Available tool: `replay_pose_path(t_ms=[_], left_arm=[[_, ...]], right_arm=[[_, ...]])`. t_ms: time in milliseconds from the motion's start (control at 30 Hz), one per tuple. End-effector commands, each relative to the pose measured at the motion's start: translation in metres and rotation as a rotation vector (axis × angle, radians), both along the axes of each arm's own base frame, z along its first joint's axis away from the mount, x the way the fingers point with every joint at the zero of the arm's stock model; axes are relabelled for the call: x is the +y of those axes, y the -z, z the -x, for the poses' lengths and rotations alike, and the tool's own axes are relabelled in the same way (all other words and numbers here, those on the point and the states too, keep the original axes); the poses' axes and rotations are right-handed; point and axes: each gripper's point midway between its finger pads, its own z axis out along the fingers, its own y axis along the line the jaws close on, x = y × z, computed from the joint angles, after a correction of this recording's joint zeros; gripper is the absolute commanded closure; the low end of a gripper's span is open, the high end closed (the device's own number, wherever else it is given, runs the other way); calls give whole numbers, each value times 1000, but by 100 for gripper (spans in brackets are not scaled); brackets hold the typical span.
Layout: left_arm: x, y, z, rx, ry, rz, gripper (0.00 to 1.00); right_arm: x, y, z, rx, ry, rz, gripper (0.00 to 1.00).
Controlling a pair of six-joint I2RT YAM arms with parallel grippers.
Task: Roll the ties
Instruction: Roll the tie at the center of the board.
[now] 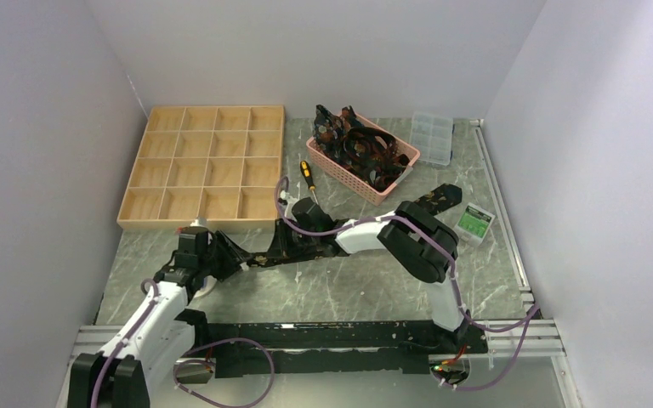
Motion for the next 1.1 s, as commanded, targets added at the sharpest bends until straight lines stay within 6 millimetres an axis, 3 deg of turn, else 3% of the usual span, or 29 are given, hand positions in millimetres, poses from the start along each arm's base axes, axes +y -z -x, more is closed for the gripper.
replay_pose_path(t_ms=[0, 233, 733, 1067], left_arm=[[-8, -2, -9, -33, 33, 47, 45], [-6, 5, -16, -37, 69, 33, 49], [-33, 8, -9, -78, 194, 167, 59], [-34, -9, -7, -128, 222, 159, 84]], right_arm=[[2, 2, -3, -44, -18, -27, 85], [0, 6, -1, -46, -21, -21, 86], [-2, 4, -2, -51, -19, -28, 87], [-1, 5, -2, -48, -12, -28, 87]])
